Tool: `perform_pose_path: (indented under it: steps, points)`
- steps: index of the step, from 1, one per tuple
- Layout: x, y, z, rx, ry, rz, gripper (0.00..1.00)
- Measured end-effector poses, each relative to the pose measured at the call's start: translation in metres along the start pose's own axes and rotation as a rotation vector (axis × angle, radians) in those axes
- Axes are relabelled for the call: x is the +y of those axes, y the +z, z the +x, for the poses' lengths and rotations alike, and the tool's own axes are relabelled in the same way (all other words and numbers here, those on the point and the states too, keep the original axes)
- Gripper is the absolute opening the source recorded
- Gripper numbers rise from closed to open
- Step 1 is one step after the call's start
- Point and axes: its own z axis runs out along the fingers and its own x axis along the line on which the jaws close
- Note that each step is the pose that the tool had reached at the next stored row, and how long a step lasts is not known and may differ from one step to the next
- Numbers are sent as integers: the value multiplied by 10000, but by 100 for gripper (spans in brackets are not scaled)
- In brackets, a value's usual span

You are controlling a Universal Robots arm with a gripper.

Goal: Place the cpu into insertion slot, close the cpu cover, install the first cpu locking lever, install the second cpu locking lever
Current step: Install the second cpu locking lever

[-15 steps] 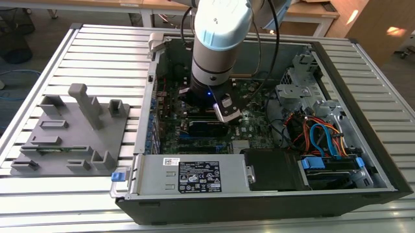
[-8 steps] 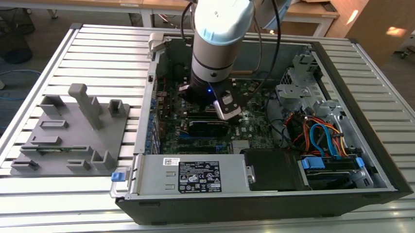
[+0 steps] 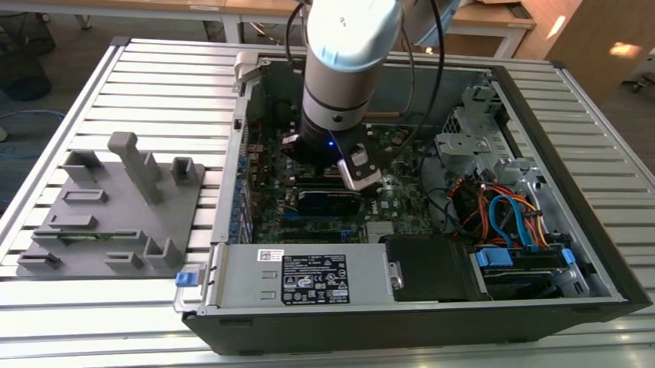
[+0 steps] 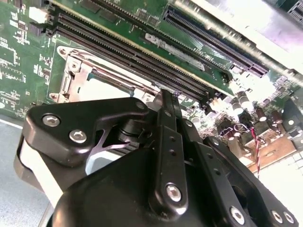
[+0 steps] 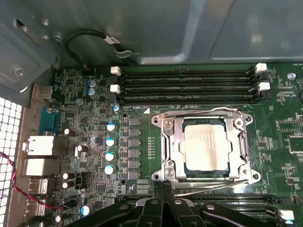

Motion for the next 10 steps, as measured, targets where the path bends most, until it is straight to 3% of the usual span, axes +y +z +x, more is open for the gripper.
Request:
perform_pose_path:
  steps: [10]
  points:
    - [-43,11,-2,1,-1,-46,10]
